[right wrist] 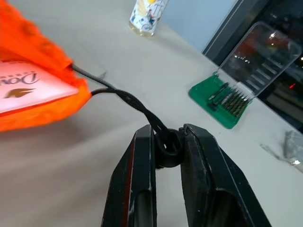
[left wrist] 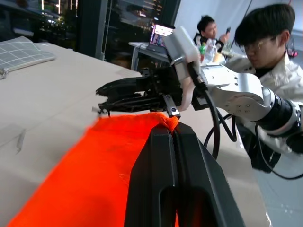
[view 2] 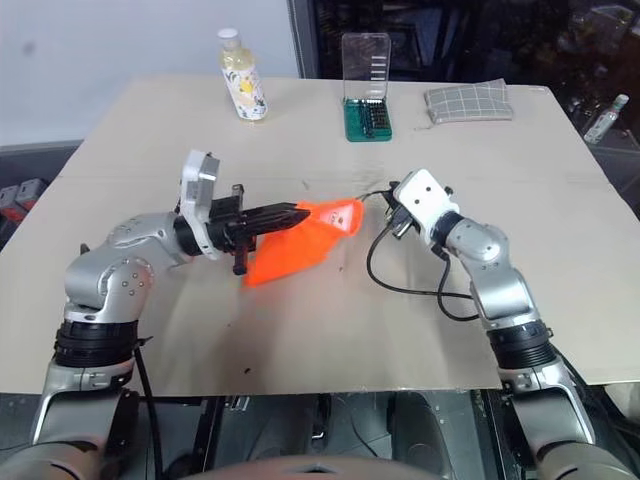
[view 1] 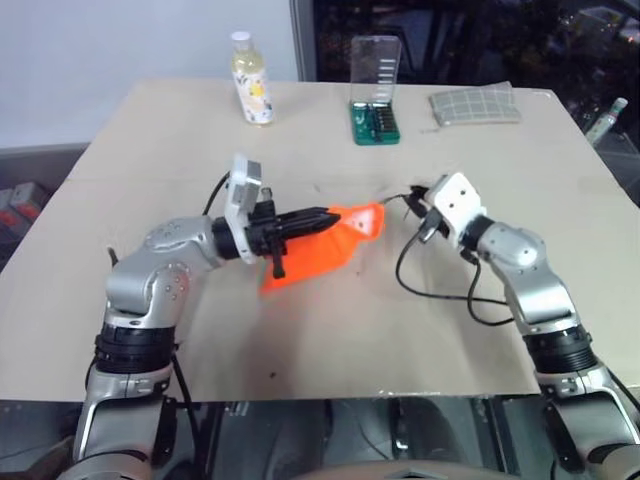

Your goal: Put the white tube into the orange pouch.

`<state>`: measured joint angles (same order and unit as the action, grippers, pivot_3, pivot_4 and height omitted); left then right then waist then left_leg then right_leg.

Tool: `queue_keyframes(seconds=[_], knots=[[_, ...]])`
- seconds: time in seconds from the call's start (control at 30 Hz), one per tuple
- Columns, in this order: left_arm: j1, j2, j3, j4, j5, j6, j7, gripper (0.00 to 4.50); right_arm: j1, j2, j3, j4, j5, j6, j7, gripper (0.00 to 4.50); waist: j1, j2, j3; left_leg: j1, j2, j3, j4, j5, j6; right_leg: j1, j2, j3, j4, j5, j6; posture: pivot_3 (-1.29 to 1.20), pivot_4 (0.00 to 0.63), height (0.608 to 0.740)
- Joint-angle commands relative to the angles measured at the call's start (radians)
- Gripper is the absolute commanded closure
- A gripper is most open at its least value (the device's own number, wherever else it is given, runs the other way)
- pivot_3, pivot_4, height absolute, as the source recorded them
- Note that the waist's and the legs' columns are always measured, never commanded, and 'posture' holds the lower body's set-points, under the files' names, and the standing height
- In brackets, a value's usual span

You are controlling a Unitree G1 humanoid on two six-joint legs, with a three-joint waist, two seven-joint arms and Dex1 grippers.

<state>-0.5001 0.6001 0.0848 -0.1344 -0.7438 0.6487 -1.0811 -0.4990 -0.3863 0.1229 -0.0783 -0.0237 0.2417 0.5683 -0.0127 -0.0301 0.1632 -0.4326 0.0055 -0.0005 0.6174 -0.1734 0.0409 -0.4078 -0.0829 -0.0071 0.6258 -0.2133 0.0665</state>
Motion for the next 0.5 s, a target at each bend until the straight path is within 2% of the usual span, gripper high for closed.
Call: queue_keyframes(seconds=[0.03, 0.2, 0.3, 0.33, 0.43, 0.5], knots=[[-0.014, 0.003, 0.044, -0.018, -0.032, 0.003, 0.013, 4.5, -0.03, -0.012, -0.036, -0.071, 0.011, 0.011, -0.019, 4.27, 0.0, 0.0, 0.0, 0.0, 0.0, 0.0, 0.0, 0.0, 0.0, 0.0, 0.0, 0.0, 0.0, 0.0, 0.0, 0.0, 0.15, 0.74], [-0.007, -0.006, 0.045, -0.029, -0.085, 0.074, 0.033, 4.5, -0.06, -0.034, -0.043, -0.106, -0.015, 0.005, -0.031, 4.27, 0.0, 0.0, 0.0, 0.0, 0.0, 0.001, 0.0, 0.0, 0.0, 0.0, -0.001, 0.001, 0.0, 0.0, -0.001, 0.0, 0.15, 0.74], [0.011, -0.007, 0.037, -0.071, -0.084, 0.092, 0.066, 3.65, -0.077, -0.064, -0.032, -0.148, -0.035, 0.006, -0.024, 4.27, 0.001, 0.0, 0.0, 0.0, 0.0, 0.0, 0.0, 0.0, 0.0, 0.0, -0.002, 0.001, 0.0, 0.0, -0.001, 0.0, 0.15, 0.74], [0.001, -0.009, 0.021, -0.081, -0.028, 0.057, 0.106, 3.11, -0.077, -0.08, -0.02, -0.174, -0.045, 0.002, -0.012, 4.27, 0.002, 0.0, 0.0, 0.0, 0.0, 0.0, 0.0, 0.0, 0.0, 0.0, -0.002, 0.001, 0.0, 0.0, -0.001, 0.0, 0.15, 0.74], [-0.077, -0.01, -0.022, -0.094, 0.028, 0.054, 0.153, 1.93, -0.063, -0.12, 0.013, -0.233, -0.074, -0.006, 0.021, 4.27, 0.007, 0.0, 0.0, 0.0, 0.0, 0.0, 0.0, 0.0, 0.0, 0.0, -0.002, 0.001, 0.0, 0.0, -0.001, 0.0, 0.15, 0.74], [-0.127, 0.005, -0.077, -0.096, 0.115, 0.063, 0.212, 1.91, -0.06, -0.132, 0.024, -0.254, -0.085, -0.005, 0.023, 4.27, 0.009, 0.0, 0.0, 0.0, -0.001, 0.0, 0.001, 0.0, 0.0, 0.0, -0.002, 0.0, 0.0, -0.001, -0.001, 0.0, 0.15, 0.74]])
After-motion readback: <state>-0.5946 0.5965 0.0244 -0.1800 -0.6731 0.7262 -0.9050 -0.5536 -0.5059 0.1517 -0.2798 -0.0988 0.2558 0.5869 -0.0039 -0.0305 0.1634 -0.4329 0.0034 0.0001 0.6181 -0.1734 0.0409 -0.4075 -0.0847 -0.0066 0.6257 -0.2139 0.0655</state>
